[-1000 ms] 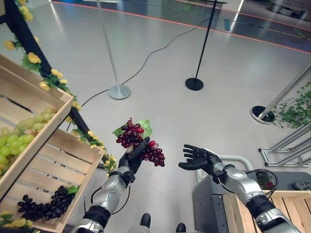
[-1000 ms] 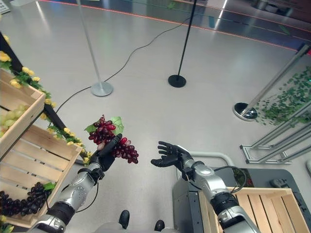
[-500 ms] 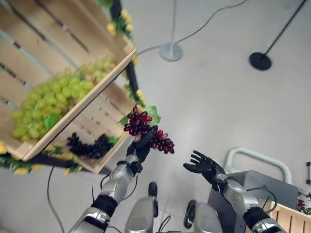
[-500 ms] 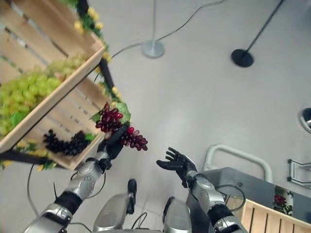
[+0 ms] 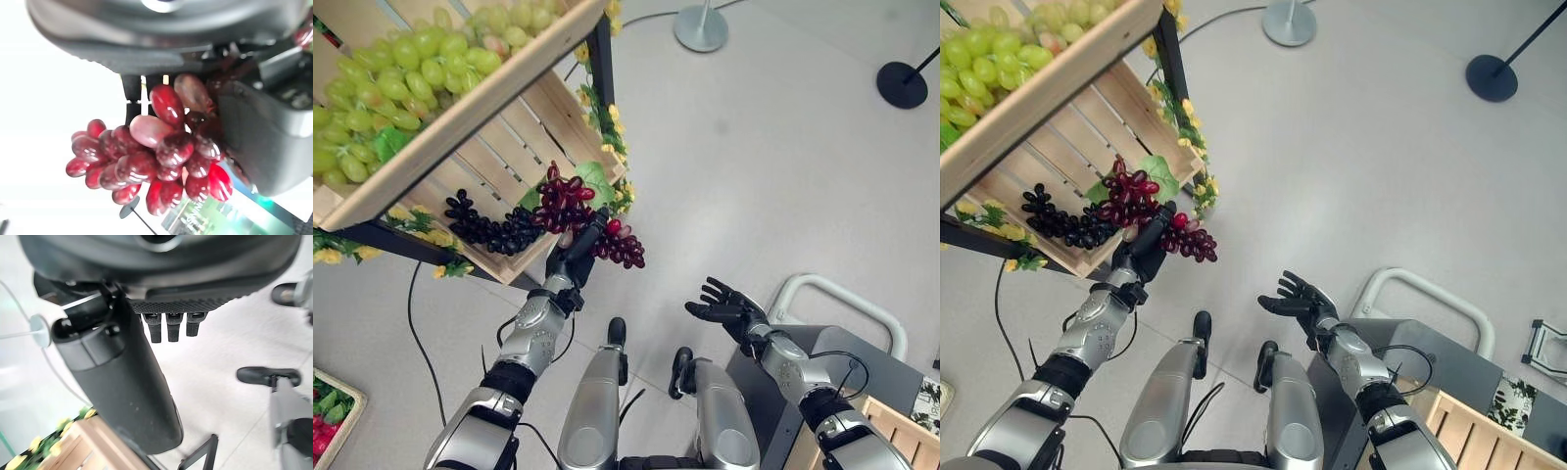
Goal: Pick up the fruits from the basket on one side to the basket on the other side
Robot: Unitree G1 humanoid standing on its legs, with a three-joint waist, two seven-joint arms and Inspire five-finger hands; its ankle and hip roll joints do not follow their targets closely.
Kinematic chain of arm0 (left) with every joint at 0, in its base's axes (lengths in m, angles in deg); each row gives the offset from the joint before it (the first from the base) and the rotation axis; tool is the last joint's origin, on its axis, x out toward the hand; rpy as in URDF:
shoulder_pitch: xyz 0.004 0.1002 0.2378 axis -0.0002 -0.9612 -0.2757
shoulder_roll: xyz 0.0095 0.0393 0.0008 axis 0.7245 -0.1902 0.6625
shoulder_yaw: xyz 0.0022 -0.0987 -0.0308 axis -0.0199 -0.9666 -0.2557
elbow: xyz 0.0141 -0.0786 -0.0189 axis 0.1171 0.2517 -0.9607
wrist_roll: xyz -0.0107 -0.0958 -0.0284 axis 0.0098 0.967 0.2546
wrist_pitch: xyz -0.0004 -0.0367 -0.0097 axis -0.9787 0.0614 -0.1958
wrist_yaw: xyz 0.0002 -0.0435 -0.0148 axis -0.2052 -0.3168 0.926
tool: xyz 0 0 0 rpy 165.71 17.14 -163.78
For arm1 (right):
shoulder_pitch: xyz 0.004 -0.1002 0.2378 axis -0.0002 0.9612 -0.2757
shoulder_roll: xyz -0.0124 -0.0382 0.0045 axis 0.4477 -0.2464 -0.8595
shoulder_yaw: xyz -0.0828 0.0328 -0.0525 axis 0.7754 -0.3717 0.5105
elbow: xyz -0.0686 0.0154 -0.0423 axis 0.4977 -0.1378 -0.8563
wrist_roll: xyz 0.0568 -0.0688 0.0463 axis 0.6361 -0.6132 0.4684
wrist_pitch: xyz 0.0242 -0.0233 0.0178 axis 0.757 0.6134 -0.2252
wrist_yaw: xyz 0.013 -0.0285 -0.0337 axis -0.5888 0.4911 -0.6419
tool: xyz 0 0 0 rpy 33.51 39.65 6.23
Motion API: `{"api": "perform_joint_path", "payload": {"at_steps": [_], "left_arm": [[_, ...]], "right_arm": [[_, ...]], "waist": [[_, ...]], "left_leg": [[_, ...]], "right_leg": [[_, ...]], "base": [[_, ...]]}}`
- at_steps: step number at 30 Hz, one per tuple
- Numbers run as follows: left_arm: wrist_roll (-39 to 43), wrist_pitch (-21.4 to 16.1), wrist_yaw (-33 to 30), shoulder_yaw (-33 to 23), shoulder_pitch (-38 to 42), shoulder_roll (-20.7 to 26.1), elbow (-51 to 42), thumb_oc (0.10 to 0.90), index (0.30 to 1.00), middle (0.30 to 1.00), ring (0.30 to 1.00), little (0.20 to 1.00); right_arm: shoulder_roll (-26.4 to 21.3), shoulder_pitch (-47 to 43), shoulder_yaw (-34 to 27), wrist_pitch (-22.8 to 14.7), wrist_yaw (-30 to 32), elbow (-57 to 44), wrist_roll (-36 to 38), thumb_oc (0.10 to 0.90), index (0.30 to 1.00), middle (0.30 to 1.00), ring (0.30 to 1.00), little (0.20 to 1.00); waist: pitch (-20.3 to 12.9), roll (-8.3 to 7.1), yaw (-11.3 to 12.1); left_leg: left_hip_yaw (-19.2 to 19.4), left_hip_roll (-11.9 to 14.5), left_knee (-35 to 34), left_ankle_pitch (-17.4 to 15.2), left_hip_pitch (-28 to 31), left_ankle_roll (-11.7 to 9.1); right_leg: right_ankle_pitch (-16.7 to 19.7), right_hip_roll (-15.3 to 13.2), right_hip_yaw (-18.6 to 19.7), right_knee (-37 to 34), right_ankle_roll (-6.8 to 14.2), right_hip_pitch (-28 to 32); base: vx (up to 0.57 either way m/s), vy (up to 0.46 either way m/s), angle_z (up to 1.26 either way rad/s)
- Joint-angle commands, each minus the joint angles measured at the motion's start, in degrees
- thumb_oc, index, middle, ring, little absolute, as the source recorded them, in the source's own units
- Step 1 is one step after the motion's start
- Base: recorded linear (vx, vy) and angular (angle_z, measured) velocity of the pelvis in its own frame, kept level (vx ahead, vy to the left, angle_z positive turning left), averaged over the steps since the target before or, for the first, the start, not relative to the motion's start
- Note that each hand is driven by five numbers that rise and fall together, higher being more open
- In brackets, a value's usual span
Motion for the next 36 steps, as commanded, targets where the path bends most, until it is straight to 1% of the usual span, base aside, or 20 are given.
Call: {"api": "perform_joint_path", "payload": {"at_steps": [1, 6, 8, 9, 10, 11, 12, 13, 15, 16, 17, 18, 19, 23, 27, 31, 34, 36], "left_arm": [[4.0, -8.4, 1.1, -5.3, 6.6, -0.2, -9.1, 0.4, 0.3, 0.3, 0.3, 0.3], [4.5, -7.6, -0.1, -7.1, 9.1, 1.2, -9.3, 0.4, 0.3, 0.3, 0.3, 0.3], [6.0, -7.2, -0.8, -8.5, 11.6, 3.0, -7.9, 0.4, 0.3, 0.3, 0.3, 0.3], [7.5, -6.6, -1.2, -9.4, 13.1, 4.2, -7.3, 0.4, 0.3, 0.3, 0.3, 0.3], [7.8, -6.7, -1.3, -9.4, 13.4, 4.4, -7.2, 0.4, 0.3, 0.3, 0.3, 0.3], [9.4, -6.4, -1.2, -9.9, 14.1, 5.4, -6.6, 0.4, 0.3, 0.3, 0.3, 0.3], [10.2, -6.2, -1.5, -10.2, 14.6, 5.9, -6.4, 0.4, 0.3, 0.3, 0.3, 0.3], [11.9, -6.3, -2.3, -10.7, 15.9, 7.1, -6.0, 0.4, 0.3, 0.3, 0.3, 0.3], [13.6, -6.2, -3.6, -11.2, 17.0, 8.3, -5.8, 0.4, 0.3, 0.3, 0.3, 0.3], [14.0, -5.9, -4.2, -11.4, 17.6, 8.8, -5.6, 0.4, 0.3, 0.3, 0.3, 0.3], [15.6, -5.8, -5.2, -11.6, 18.9, 9.8, -5.1, 0.4, 0.3, 0.3, 0.3, 0.3], [16.5, -5.3, -5.9, -11.7, 19.9, 10.5, -4.4, 0.4, 0.3, 0.3, 0.3, 0.3], [18.1, -4.3, -7.6, -11.5, 21.9, 11.8, -2.6, 0.4, 0.3, 0.3, 0.3, 0.3], [20.6, -2.8, -10.4, -11.1, 25.1, 14.0, 0.2, 0.4, 0.3, 0.3, 0.3, 0.3], [24.9, -1.0, -12.4, -9.9, 29.1, 16.4, 4.5, 0.4, 0.3, 0.3, 0.3, 0.3], [29.1, 1.0, -15.6, -7.7, 34.4, 19.1, 10.0, 0.4, 0.3, 0.3, 0.3, 0.3], [29.9, 1.9, -17.9, -7.3, 36.4, 20.4, 12.3, 0.4, 0.3, 0.3, 0.3, 0.3], [31.6, 2.9, -21.7, -6.2, 39.2, 22.0, 15.6, 0.4, 0.3, 0.3, 0.3, 0.3]], "right_arm": [[-3.4, 1.3, -2.0, -0.3, -1.4, -5.2, 1.1, 0.8, 0.9, 0.9, 0.9, 0.9], [-4.0, 1.9, -2.4, 0.6, -0.9, -5.5, 0.7, 0.8, 0.9, 0.9, 0.9, 0.9], [-4.9, 2.1, -2.5, 1.5, -0.9, -5.7, 1.0, 0.8, 0.9, 0.9, 0.9, 0.9], [-5.4, 2.4, -2.7, 1.9, -0.8, -5.7, 0.8, 0.8, 0.9, 0.9, 0.9, 0.9], [-5.5, 2.3, -2.8, 1.9, -0.7, -5.7, 0.8, 0.8, 0.9, 0.9, 0.9, 0.9], [-5.9, 2.4, -2.9, 2.1, -0.7, -5.3, 0.9, 0.8, 0.9, 0.9, 0.9, 0.9], [-6.0, 2.6, -3.0, 2.0, -0.8, -5.0, 0.8, 0.8, 0.9, 0.9, 0.9, 0.9], [-6.4, 2.9, -3.3, 1.9, -0.8, -4.7, 0.9, 0.8, 0.9, 0.9, 0.9, 0.9], [-6.8, 3.4, -3.5, 1.9, -0.5, -4.4, 1.0, 0.8, 0.9, 0.9, 0.9, 0.9], [-6.9, 3.6, -3.6, 1.9, -0.7, -4.2, 0.9, 0.8, 0.9, 0.9, 0.9, 0.9], [-7.3, 3.7, -3.9, 1.8, -0.8, -4.0, 0.9, 0.8, 0.9, 0.9, 0.9, 0.9], [-7.5, 3.7, -4.0, 1.8, -1.0, -3.6, 0.9, 0.8, 0.9, 0.9, 0.9, 0.9], [-7.8, 3.7, -4.2, 1.4, -1.4, -2.5, 1.1, 0.8, 0.9, 0.9, 0.9, 0.9], [-8.1, 3.9, -4.4, 1.3, -1.5, -2.2, 1.5, 0.8, 0.9, 0.9, 0.9, 0.9], [-8.4, 4.0, -4.3, 0.7, -1.1, -2.2, 1.8, 0.8, 0.9, 0.9, 0.9, 0.9], [-8.4, 4.3, -3.6, -0.7, -0.3, -2.9, 2.4, 0.8, 0.9, 0.9, 0.9, 0.9], [-8.2, 4.8, -3.3, -1.1, 0.1, -3.3, 1.8, 0.8, 0.9, 0.9, 0.9, 0.9], [-8.0, 5.4, -2.9, -1.6, 0.7, -3.6, 2.4, 0.8, 0.9, 0.9, 0.9, 0.9]], "waist": [[-0.7, 0.14, 0.1], [-0.7, 0.18, -0.2], [-0.7, 0.16, -0.7], [-0.7, 0.16, -1.1], [-0.7, 0.24, -1.2], [-0.7, 0.31, -1.4], [-0.7, 0.27, -1.5], [-0.7, 0.3, -1.8], [-0.7, 0.23, -2.0], [-0.7, 0.15, -2.2], [-0.7, 0.15, -2.4], [-0.7, 0.04, -2.6], [-0.7, -0.18, -2.9], [-0.7, -0.56, -3.4], [-0.7, -0.99, -4.1], [-0.7, -1.86, -5.0], [-0.7, -2.3, -5.2], [-0.7, -2.82, -5.5]], "left_leg": [[-0.8, 1.9, 7.7, -4.8, 0.2, -1.4], [-0.8, 1.5, 9.8, -5.9, -1.5, -0.8], [-0.6, 1.4, 10.9, -6.7, -2.4, -0.6], [-0.6, 1.3, 12.2, -8.7, -2.4, -0.7], [-0.3, 1.5, 11.7, -7.2, -3.2, -0.4], [-0.1, 1.5, 12.0, -7.5, -3.4, -0.3], [-0.3, 1.3, 12.8, -9.1, -2.9, -0.6], [0.1, 1.4, 12.5, -7.9, -4.2, -0.2], [0.3, 1.4, 12.8, -8.1, -4.7, -0.1], [0.0, 1.2, 13.4, -9.7, -4.2, -0.3], [0.6, 1.6, 13.2, -8.4, -5.3, 0.1], [0.8, 1.7, 13.2, -8.5, -5.5, 0.2], [0.7, 1.6, 14.1, -10.4, -5.2, -0.1], [1.1, 1.8, 14.5, -10.8, -6.1, 0.0], [1.5, 2.1, 14.8, -11.2, -7.4, 0.3], [1.8, 2.5, 14.9, -11.6, -8.6, 0.6], [2.0, 2.6, 14.7, -11.8, -8.9, 0.7], [2.2, 2.9, 14.8, -11.9, -9.3, 0.9]], "right_leg": [[5.2, 0.9, -0.5, 3.6, -3.3, -1.3], [4.3, 0.5, 0.0, 6.4, -3.3, -3.9], [4.0, 0.5, 0.5, 7.7, -3.3, -5.5], [2.5, 0.6, 1.5, 9.0, -2.7, -6.0], [3.8, 0.5, 1.1, 8.7, -3.2, -6.8], [3.7, 0.5, 1.3, 8.9, -3.2, -7.2], [2.4, 0.7, 1.9, 9.5, -2.6, -6.9], [3.7, 0.8, 1.8, 9.3, -3.1, -8.3], [3.8, 1.0, 2.2, 9.5, -3.0, -9.1], [2.4, 1.2, 2.7, 10.1, -2.5, -8.7], [3.7, 1.1, 2.5, 9.9, -3.0, -10.1], [3.8, 1.2, 2.5, 10.0, -3.0, -10.4], [2.3, 1.3, 3.1, 10.8, -2.4, -10.2], [2.5, 1.6, 3.4, 10.9, -2.3, -11.2], [3.0, 2.0, 3.7, 10.7, -2.1, -12.5], [4.0, 2.8, 4.2, 10.1, -1.6, -13.7], [4.4, 3.1, 4.2, 9.6, -1.4, -13.9], [4.9, 3.4, 4.1, 9.1, -1.2, -14.0]], "base": [[-0.02, 0.086, 0.03], [-0.01, 0.081, 0.03], [0.04, 0.101, 0.03], [0.0, 0.089, -0.01], [0.01, 0.085, -0.02], [0.01, 0.052, -0.02], [0.0, 0.078, -0.03], [0.0, 0.069, -0.04], [0.0, 0.064, -0.07], [-0.01, 0.061, -0.04], [-0.01, 0.056, -0.04], [-0.01, 0.07, -0.04], [0.08, 0.047, -0.05], [0.01, 0.038, -0.03], [-0.01, 0.039, -0.01], [-0.02, 0.031, -0.04], [0.0, 0.006, -0.01], [0.0, 0.0, 0.0]]}}
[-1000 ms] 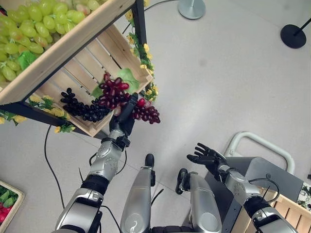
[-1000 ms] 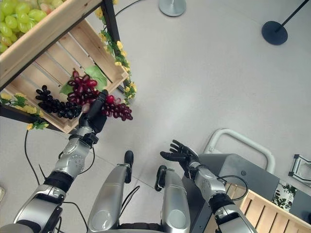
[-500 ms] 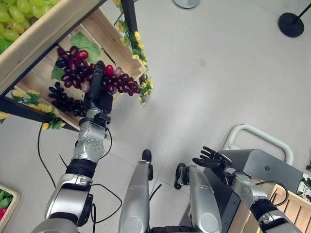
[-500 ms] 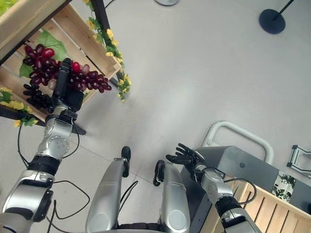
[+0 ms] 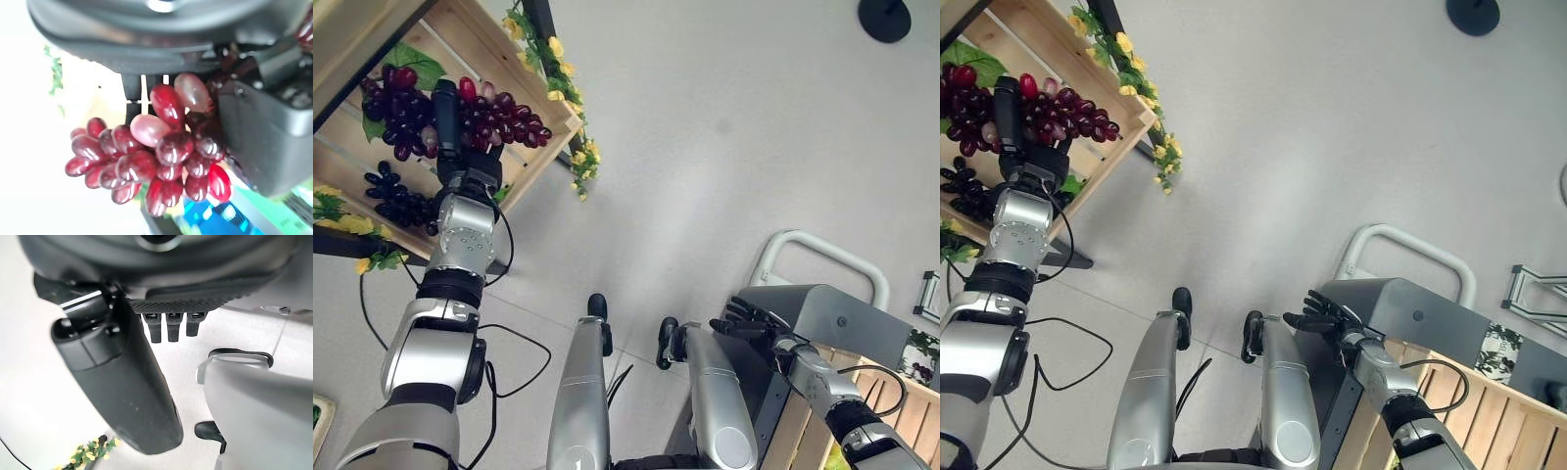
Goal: Pick up the fruits from the basket on one side to the basket on the other side
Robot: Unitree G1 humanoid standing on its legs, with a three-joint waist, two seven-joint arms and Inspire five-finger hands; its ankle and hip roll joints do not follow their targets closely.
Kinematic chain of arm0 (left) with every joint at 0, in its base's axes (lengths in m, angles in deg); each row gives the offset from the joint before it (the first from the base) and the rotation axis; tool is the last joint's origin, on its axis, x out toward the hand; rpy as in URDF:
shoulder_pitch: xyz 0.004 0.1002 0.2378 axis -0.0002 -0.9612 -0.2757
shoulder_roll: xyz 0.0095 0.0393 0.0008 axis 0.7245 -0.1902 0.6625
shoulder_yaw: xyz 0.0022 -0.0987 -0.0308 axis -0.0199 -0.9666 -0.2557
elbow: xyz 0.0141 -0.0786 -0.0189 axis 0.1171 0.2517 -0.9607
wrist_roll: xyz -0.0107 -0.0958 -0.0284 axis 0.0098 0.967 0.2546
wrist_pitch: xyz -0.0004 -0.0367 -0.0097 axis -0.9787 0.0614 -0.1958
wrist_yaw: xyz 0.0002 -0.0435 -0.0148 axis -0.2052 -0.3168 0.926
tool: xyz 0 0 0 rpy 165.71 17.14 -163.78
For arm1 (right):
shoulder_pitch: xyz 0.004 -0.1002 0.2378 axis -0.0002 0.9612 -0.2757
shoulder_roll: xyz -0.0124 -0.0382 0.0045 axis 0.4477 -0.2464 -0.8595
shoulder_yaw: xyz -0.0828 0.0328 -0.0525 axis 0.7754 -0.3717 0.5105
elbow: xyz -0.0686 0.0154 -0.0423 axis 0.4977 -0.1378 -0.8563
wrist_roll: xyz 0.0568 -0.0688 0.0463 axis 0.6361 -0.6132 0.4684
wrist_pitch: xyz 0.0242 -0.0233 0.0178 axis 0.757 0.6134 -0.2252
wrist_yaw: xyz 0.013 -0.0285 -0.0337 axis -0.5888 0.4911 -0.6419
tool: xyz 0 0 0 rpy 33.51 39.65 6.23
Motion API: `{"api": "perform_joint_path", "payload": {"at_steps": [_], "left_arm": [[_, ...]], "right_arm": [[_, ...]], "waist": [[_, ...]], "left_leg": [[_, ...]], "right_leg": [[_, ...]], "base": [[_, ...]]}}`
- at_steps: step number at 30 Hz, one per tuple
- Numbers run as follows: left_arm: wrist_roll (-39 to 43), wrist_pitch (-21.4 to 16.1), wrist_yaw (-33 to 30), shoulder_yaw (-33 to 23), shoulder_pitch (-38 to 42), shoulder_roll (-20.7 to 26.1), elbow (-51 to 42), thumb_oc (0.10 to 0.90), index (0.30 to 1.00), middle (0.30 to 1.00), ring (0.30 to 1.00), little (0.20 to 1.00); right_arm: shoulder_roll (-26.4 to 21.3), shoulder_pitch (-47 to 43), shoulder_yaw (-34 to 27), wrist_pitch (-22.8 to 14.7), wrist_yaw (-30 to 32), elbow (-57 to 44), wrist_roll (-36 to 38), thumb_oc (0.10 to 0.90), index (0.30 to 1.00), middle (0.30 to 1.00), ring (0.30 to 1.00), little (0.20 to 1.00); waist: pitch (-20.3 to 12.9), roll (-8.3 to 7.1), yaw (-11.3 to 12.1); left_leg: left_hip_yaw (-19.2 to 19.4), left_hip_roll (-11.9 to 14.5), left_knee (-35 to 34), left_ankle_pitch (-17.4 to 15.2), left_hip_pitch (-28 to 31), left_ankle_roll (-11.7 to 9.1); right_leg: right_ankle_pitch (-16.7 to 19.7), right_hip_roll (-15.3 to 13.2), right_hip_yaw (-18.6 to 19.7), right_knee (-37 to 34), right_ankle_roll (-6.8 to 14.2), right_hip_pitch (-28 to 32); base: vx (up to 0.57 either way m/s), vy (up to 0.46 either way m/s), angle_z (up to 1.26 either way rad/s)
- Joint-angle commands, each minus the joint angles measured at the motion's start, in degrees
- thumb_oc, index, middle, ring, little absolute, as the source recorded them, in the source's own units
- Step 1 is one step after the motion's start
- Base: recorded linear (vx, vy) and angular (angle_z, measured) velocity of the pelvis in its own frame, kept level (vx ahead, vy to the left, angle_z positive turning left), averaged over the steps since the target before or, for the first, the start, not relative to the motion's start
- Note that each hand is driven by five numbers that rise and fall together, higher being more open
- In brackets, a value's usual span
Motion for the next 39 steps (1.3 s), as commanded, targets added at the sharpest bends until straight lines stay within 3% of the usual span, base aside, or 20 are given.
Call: {"api": "perform_joint_path", "payload": {"at_steps": [1, 3, 4, 11, 24, 30, 39], "left_arm": [[2.2, -2.4, -2.2, 2.3, 11.1, 7.6, -0.8, 0.4, 0.3, 0.3, 0.3, 0.3], [3.5, -0.6, -4.8, 3.1, 12.8, 8.7, 1.7, 0.427, 0.34, 0.34, 0.34, 0.34], [4.0, -0.4, -5.4, 3.3, 13.1, 8.8, 1.8, 0.8, 0.9, 0.9, 0.9, 0.9], [5.3, -2.6, -10.8, 4.4, 15.5, 9.5, 2.9, 0.8, 0.9, 0.9, 0.9, 0.9], [1.0, 8.1, -14.3, 5.5, 16.9, 12.0, 10.8, 0.8, 0.9, 0.9, 0.9, 0.9], [-15.5, 15.9, -16.2, 7.8, 17.5, 14.8, 14.6, 0.8, 0.9, 0.9, 0.9, 0.9], [-22.4, 17.4, -14.1, 10.7, 19.3, 15.8, 14.8, 0.8, 0.9, 0.9, 0.9, 0.9]], "right_arm": [[-1.9, 2.3, -1.9, -4.1, 0.7, -3.4, 2.4, 0.8, 0.9, 0.9, 0.9, 0.9], [-1.7, 2.6, -1.7, -5.0, 0.7, -3.0, 2.6, 0.8, 0.9, 0.9, 0.9, 0.9], [-1.7, 2.7, -1.7, -5.0, 0.8, -3.1, 2.7, 0.8, 0.9, 0.9, 0.9, 0.9], [-0.5, 2.2, -0.4, -7.4, 1.9, -2.7, 2.9, 0.8, 0.9, 0.9, 0.9, 0.9], [1.0, 0.9, -0.4, -7.6, 2.1, -0.8, 6.0, 0.8, 0.9, 0.9, 0.9, 0.9], [1.3, 1.7, -0.5, -7.3, 1.3, 0.2, 6.9, 0.8, 0.9, 0.9, 0.9, 0.9], [1.4, 2.1, 0.0, -7.9, 0.9, 0.7, 8.0, 0.8, 0.9, 0.9, 0.9, 0.9]], "waist": [[-0.7, -0.39, 0.4], [-0.7, -0.56, 0.2], [-0.7, -0.56, 0.2], [-0.7, -0.58, 0.6], [-0.7, -0.88, 1.7], [-0.7, -0.83, 2.1], [-0.7, -0.68, 2.1]], "left_leg": [[3.1, 0.2, -0.3, -7.3, 7.1, 1.7], [3.1, 0.1, -0.3, -7.6, 6.8, 1.9], [3.1, 0.1, -0.4, -7.5, 6.9, 1.9], [3.0, -0.3, -1.5, -7.4, 7.2, 2.0], [2.3, -0.1, -3.6, -6.9, 11.3, 2.1], [2.1, 0.0, -3.9, -6.8, 13.2, 2.1], [2.4, 0.0, -5.0, -6.3, 14.8, 2.0]], "right_leg": [[7.9, 1.5, 3.3, -2.6, -0.1, 0.8], [8.3, 1.8, 3.4, -2.9, 0.1, 0.7], [8.3, 1.8, 3.3, -3.0, 0.1, 0.7], [8.4, 1.9, 2.8, -3.7, 0.2, 1.1], [8.3, 1.6, 1.4, -5.0, 0.1, 5.2], [8.2, 1.3, 1.0, -5.6, 0.0, 7.4], [8.2, 1.4, 0.7, -7.2, -0.2, 9.2]], "base": [[0.0, 0.0, 0.0], [0.0, 0.0, 0.0], [0.0, 0.0, 0.0], [-0.02, -0.035, 0.02], [-0.03, -0.066, 0.05], [0.01, -0.056, 0.01], [-0.01, -0.037, 0.04]]}}
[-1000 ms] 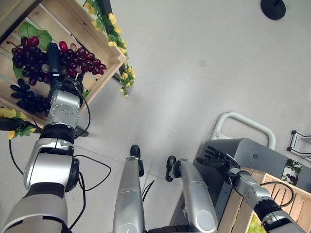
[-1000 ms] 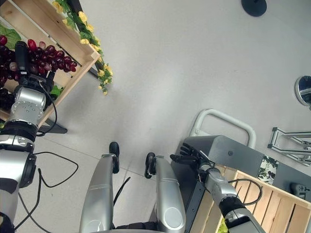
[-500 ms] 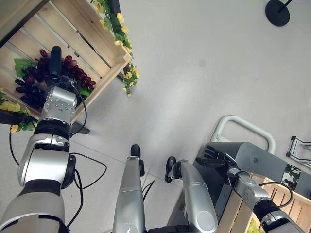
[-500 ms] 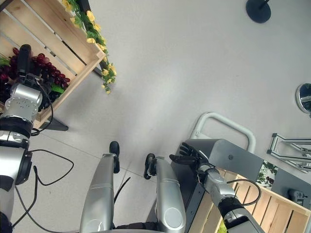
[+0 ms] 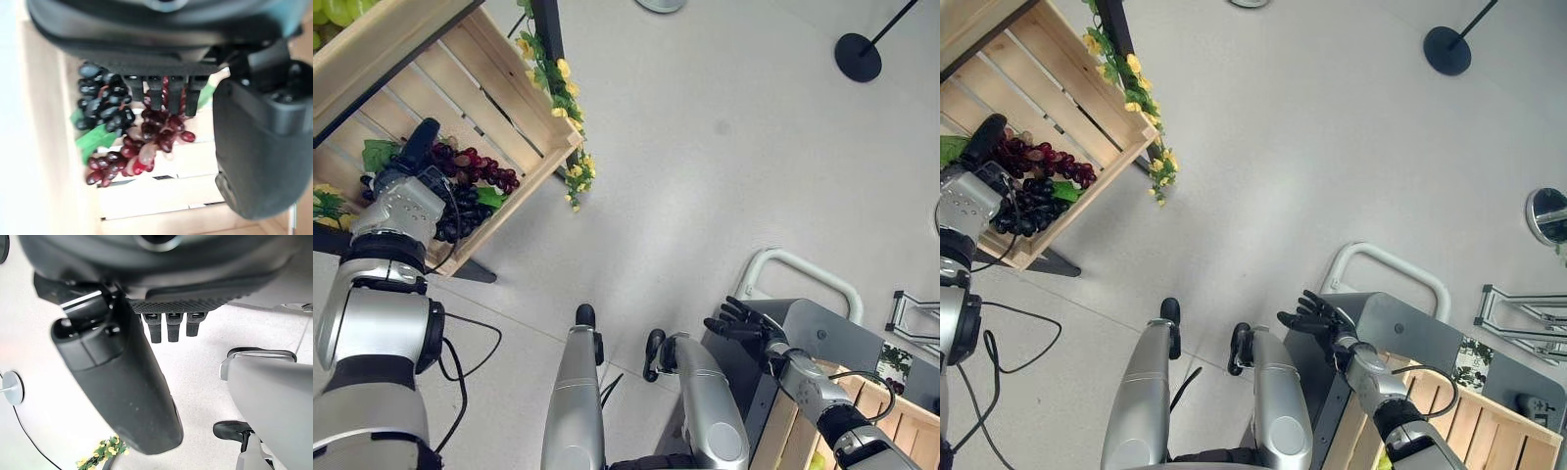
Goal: Pick up the fruits from the basket on one side to the basket on the other side
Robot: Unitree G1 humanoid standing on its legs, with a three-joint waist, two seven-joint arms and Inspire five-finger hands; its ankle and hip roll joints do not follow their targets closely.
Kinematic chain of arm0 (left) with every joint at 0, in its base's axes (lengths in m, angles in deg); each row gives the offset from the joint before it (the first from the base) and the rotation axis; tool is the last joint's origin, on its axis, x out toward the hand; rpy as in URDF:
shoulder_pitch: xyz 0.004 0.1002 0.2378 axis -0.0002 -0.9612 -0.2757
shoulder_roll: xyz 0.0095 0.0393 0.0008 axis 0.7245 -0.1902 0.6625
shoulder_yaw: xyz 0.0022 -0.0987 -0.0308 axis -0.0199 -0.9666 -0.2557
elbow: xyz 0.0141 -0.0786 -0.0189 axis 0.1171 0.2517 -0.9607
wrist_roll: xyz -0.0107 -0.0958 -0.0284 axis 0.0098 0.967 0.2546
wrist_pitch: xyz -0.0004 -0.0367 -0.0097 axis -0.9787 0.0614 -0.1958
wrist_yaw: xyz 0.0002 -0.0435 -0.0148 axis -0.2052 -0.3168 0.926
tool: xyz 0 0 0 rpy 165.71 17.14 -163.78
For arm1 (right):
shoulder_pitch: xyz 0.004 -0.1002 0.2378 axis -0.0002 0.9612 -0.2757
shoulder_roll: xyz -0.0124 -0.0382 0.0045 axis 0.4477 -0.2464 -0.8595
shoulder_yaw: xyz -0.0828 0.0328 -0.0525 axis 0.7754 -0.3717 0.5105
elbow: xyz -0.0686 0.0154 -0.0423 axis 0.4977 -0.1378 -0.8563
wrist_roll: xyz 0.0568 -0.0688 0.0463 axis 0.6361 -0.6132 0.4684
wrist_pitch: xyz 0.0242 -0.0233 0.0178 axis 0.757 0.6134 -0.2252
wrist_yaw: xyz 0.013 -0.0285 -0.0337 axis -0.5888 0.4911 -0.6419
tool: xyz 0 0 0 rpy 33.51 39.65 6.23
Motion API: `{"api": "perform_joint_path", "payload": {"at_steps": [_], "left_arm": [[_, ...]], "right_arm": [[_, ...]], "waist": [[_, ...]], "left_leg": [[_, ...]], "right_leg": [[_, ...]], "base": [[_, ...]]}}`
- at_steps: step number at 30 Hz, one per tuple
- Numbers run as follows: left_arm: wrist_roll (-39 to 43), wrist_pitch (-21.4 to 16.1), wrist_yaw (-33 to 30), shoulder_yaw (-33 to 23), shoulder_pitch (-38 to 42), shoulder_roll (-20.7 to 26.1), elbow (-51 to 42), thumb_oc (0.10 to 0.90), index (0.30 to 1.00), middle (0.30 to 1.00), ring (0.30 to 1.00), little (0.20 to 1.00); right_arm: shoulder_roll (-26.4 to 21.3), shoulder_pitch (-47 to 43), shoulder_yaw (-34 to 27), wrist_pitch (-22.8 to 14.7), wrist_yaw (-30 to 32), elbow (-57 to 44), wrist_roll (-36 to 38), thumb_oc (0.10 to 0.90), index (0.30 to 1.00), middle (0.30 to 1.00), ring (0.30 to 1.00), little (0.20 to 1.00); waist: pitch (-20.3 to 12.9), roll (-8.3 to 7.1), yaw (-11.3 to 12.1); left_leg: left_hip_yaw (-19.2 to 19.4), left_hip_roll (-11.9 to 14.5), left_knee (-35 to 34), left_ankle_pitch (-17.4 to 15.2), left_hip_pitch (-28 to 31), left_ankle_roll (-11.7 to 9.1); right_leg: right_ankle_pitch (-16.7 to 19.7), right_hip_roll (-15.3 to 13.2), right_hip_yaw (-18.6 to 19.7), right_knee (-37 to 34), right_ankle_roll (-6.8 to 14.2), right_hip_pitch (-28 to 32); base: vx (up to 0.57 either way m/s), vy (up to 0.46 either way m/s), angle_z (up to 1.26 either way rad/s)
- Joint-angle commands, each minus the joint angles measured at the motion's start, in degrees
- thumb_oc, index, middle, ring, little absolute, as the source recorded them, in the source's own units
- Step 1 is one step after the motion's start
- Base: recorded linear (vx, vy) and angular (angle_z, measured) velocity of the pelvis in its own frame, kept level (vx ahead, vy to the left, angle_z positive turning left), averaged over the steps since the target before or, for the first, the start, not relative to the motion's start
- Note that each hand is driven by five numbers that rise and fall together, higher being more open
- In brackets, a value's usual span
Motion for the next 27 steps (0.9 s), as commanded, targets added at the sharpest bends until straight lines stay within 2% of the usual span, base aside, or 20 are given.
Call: {"api": "perform_joint_path", "payload": {"at_steps": [1, 3, 4, 6, 7, 10, 15, 16, 17, 19, 20, 21, 22, 26, 27], "left_arm": [[-8.9, -1.2, 0.4, 2.0, 7.2, 6.0, -2.3, 0.8, 0.9, 0.9, 0.9, 0.9], [-17.8, 2.3, 1.2, 3.4, 7.5, 6.2, -1.7, 0.8, 0.9, 0.9, 0.9, 0.9], [-24.5, 5.2, 1.1, 5.0, 8.1, 6.6, -1.3, 0.8, 0.9, 0.9, 0.9, 0.9], [-31.8, 8.8, 1.7, 8.4, 9.3, 7.7, -0.3, 0.8, 0.9, 0.9, 0.9, 0.9], [-36.9, 11.9, 3.4, 10.9, 10.1, 9.1, 0.7, 0.8, 0.9, 0.9, 0.9, 0.9], [-41.5, 13.4, 6.2, 14.0, 10.4, 10.9, 1.3, 0.8, 0.9, 0.9, 0.9, 0.9], [-43.3, 9.5, 3.7, 12.6, 7.3, 10.9, -3.6, 0.8, 0.9, 0.9, 0.9, 0.9], [-42.2, 8.7, 2.7, 11.8, 6.3, 10.7, -5.2, 0.8, 0.9, 0.9, 0.9, 0.9], [-38.0, 4.6, 1.3, 9.2, 3.4, 9.6, -8.5, 0.8, 0.9, 0.9, 0.9, 0.9], [-32.8, 0.0, -0.1, 5.9, -0.5, 7.1, -13.1, 0.8, 0.9, 0.9, 0.9, 0.9], [-32.3, -0.4, -0.2, 5.2, -1.3, 6.5, -14.1, 0.8, 0.9, 0.9, 0.9, 0.9], [-29.5, -4.0, -0.8, 2.5, -4.5, 3.9, -17.7, 0.8, 0.9, 0.9, 0.9, 0.9], [-28.7, -7.1, -1.7, 0.6, -7.0, 1.3, -20.2, 0.8, 0.9, 0.9, 0.9, 0.9], [-27.7, -15.6, -1.8, -3.4, -16.8, -6.3, -27.8, 0.8, 0.9, 0.9, 0.9, 0.9], [-27.5, -16.7, -1.4, -3.8, -18.3, -7.6, -29.0, 0.8, 0.9, 0.9, 0.9, 0.9]], "right_arm": [[-0.6, 1.5, -2.6, -3.9, 0.5, -1.9, 3.4, 0.8, 0.9, 0.9, 0.9, 0.9], [-0.7, 1.1, -2.5, -3.9, 0.2, -1.1, 3.8, 0.8, 0.9, 0.9, 0.9, 0.9], [-0.9, 1.0, -2.5, -3.6, 0.0, -0.8, 4.1, 0.8, 0.9, 0.9, 0.9, 0.9], [-1.4, 0.8, -2.5, -3.0, 0.0, -0.8, 4.7, 0.8, 0.9, 0.9, 0.9, 0.9], [-2.0, 1.1, -2.4, -2.6, 0.0, -1.0, 5.3, 0.8, 0.9, 0.9, 0.9, 0.9], [-2.3, 1.9, -2.5, -2.9, -1.1, -0.8, 5.8, 0.8, 0.9, 0.9, 0.9, 0.9], [-1.3, 3.4, -2.5, -3.7, -1.4, -0.7, 5.7, 0.8, 0.9, 0.9, 0.9, 0.9], [-1.1, 3.5, -2.6, -3.7, -1.3, -0.8, 5.5, 0.8, 0.9, 0.9, 0.9, 0.9], [-0.3, 3.8, -2.7, -4.1, -1.2, -0.6, 5.2, 0.8, 0.9, 0.9, 0.9, 0.9], [0.6, 3.9, -3.0, -4.5, -0.9, -0.2, 5.0, 0.8, 0.9, 0.9, 0.9, 0.9], [0.8, 3.9, -3.0, -4.6, -0.8, -0.2, 5.0, 0.8, 0.9, 0.9, 0.9, 0.9], [1.6, 4.1, -3.2, -5.0, -0.4, -0.3, 4.8, 0.8, 0.9, 0.9, 0.9, 0.9], [2.4, 4.0, -3.4, -5.2, -0.1, -0.2, 4.5, 0.8, 0.9, 0.9, 0.9, 0.9], [4.4, 4.5, -4.2, -4.9, 1.9, -1.3, 3.4, 0.8, 0.9, 0.9, 0.9, 0.9], [4.7, 4.6, -4.4, -4.8, 2.2, -1.4, 3.3, 0.8, 0.9, 0.9, 0.9, 0.9]], "waist": [[-0.6, 0.84, 1.5], [-0.7, 0.93, 1.6], [-0.8, 0.98, 1.6], [-1.0, 1.07, 1.6], [-1.2, 1.17, 1.7], [-1.4, 1.34, 1.6], [-2.1, 1.67, 1.9], [-2.2, 1.72, 2.1], [-2.7, 1.8, 2.4], [-3.3, 1.9, 3.0], [-3.4, 1.91, 3.0], [-3.8, 1.98, 3.4], [-4.1, 1.96, 3.7], [-5.7, 2.37, 4.5], [-6.1, 2.46, 4.6]], "left_leg": [[4.4, 0.5, -2.1, -6.3, 9.3, 2.8], [4.5, 0.5, -2.4, -6.2, 9.6, 2.8], [4.6, 0.6, -2.6, -6.1, 9.8, 2.8], [4.6, 0.5, -2.9, -5.8, 10.1, 2.8], [4.6, 0.5, -3.3, -5.5, 10.4, 2.8], [4.7, 0.5, -3.9, -5.4, 11.3, 2.8], [4.8, 0.3, -4.8, -5.6, 13.6, 2.9], [5.1, 0.4, -5.5, -4.1, 13.4, 3.1], [5.1, 0.2, -5.8, -4.2, 14.1, 3.1], [5.1, 0.0, -6.1, -4.5, 15.1, 3.2], [5.0, -0.1, -6.1, -4.6, 15.3, 3.2], [4.9, -0.3, -6.1, -5.0, 16.0, 3.3], [4.8, -0.4, -6.0, -5.4, 16.6, 3.3], [4.1, -0.9, -6.2, -6.4, 19.1, 3.5], [3.9, -1.0, -6.4, -6.5, 19.5, 3.5]], "right_leg": [[8.1, 1.3, 3.3, -3.7, -0.2, 1.9], [8.1, 1.3, 3.1, -3.9, -0.2, 2.2], [8.2, 1.3, 3.0, -4.0, -0.2, 2.4], [8.5, 1.2, 3.0, -4.1, -0.1, 2.5], [8.7, 1.2, 3.0, -4.6, 0.0, 3.0], [9.2, 1.1, 3.2, -5.3, 0.3, 3.8], [9.6, 0.4, 3.2, -6.8, 0.6, 6.0], [10.9, 0.3, 2.7, -7.7, 0.0, 6.0], [10.9, 0.1, 2.6, -8.4, 0.1, 7.0], [10.9, -0.3, 2.4, -9.0, 0.2, 8.2], [10.9, -0.3, 2.4, -9.0, 0.2, 8.3], [10.9, -0.6, 2.3, -9.2, 0.4, 9.2], [10.9, -1.0, 2.2, -9.4, 0.4, 9.9], [10.5, -1.7, 2.4, -10.4, 0.5, 12.5], [10.4, -1.8, 2.5, -10.6, 0.5, 13.0]], "base": [[0.0, 0.0, 0.0], [0.0, 0.0, 0.0], [0.0, 0.0, 0.0], [0.0, 0.0, 0.0], [0.0, 0.0, 0.0], [0.0, 0.0, 0.0], [0.02, -0.009, 0.0], [0.0, 0.0, 0.0], [-0.02, -0.024, 0.04], [0.05, -0.019, 0.04], [0.05, -0.021, -0.01], [0.05, -0.024, 0.0], [0.07, -0.025, 0.0], [0.07, 0.009, -0.06], [0.1, 0.039, -0.08]]}}
